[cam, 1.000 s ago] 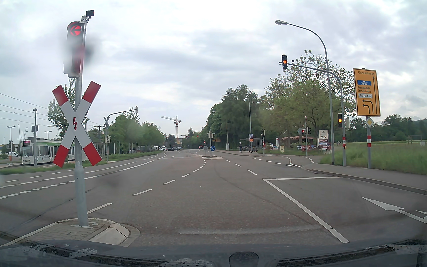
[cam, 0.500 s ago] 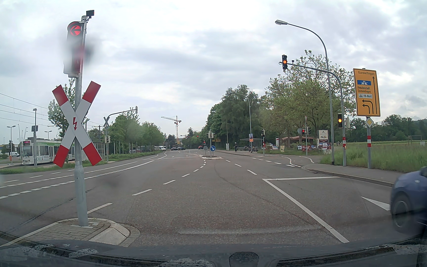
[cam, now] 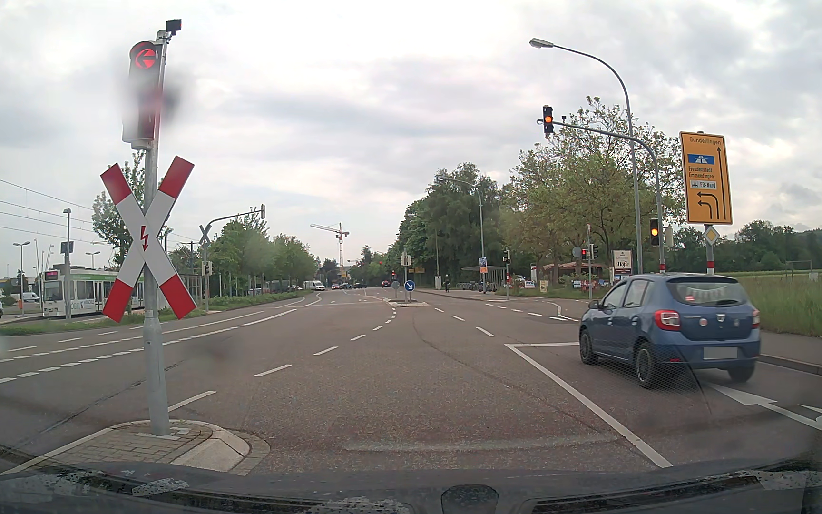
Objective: Follow the waypoints while adhering to traffic rules and regulations
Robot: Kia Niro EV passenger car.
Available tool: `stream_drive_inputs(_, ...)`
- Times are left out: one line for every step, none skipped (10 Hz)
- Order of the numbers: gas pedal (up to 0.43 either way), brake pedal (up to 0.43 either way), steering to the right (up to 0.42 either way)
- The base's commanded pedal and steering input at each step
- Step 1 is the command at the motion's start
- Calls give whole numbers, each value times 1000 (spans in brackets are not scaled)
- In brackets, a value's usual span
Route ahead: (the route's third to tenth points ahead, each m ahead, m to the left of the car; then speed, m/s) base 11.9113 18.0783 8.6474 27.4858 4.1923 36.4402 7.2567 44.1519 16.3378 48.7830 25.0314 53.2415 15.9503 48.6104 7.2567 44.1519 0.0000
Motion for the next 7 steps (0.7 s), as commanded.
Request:
stream_drive_inputs(0, 201, 10)
stream_drive_inputs(0, 201, 9)
stream_drive_inputs(0, 201, 9)
stream_drive_inputs(0, 201, 9)
stream_drive_inputs(0, 201, 9)
stream_drive_inputs(0, 201, 9)
stream_drive_inputs(0, 201, 10)
